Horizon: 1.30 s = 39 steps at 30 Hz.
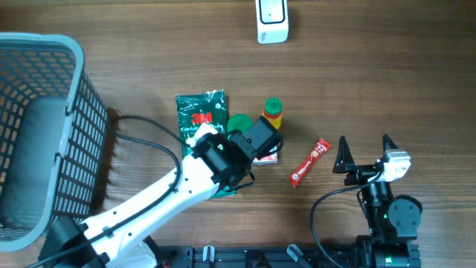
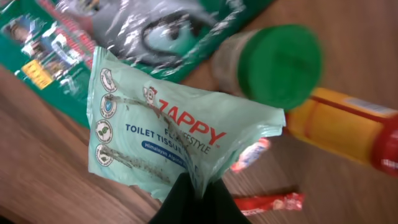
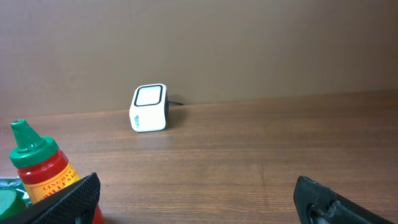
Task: Scan the item barcode
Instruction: 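Carry the wipes pack out and lay it on the table center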
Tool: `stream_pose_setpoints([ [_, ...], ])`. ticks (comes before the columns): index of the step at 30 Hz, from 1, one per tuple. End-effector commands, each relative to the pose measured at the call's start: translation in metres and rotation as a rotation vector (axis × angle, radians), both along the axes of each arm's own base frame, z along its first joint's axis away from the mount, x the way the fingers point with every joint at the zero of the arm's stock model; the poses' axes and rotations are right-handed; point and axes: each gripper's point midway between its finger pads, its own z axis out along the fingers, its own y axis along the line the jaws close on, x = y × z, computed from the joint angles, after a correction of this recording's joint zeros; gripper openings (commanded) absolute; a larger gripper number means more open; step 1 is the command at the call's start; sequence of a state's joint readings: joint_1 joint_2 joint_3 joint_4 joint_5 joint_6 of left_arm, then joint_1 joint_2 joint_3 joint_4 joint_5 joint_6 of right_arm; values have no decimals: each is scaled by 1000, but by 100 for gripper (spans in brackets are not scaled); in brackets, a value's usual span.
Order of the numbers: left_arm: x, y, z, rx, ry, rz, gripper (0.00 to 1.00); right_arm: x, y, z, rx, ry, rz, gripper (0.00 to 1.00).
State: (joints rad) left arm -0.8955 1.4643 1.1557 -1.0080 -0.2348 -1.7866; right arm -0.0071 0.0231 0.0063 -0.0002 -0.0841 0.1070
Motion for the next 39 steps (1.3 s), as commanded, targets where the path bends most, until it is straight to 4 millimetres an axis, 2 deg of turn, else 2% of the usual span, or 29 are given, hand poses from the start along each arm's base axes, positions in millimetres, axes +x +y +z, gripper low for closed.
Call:
stream_pose_setpoints([
  [1, -15, -7, -26, -93, 80, 106, 8, 0, -1, 0, -10, -1, -6, 100],
  [4, -13, -11, -32, -113, 73, 103, 7, 0, -1, 0, -10, -1, -6, 100],
  [9, -4, -22, -30, -158, 41, 99, 7, 0, -1, 0, -10, -1, -6, 100],
  [15, -4, -23, -30, -159, 39, 99, 12, 0, -1, 0, -10, -1, -6, 100],
  [18, -4, -23, -30, -160, 40, 99, 24, 0, -1, 0, -10, -1, -6, 100],
  [22, -4, -23, -30, -159, 40, 98, 50, 0, -1, 0, -10, -1, -6, 100],
  [24, -4, -23, -30, -160, 40, 98, 59, 0, -1, 0, -10, -1, -6, 100],
  [28, -3, -23, -30, -160, 38, 91, 66, 0, -1, 0, -10, -1, -6, 100],
  [33, -3, -23, -28, -162, 35, 92, 68, 0, -1, 0, -10, -1, -6, 100],
  [39, 7, -12, -14, -114, -50, 2, 75, 0, -1, 0, -10, -1, -6, 100],
])
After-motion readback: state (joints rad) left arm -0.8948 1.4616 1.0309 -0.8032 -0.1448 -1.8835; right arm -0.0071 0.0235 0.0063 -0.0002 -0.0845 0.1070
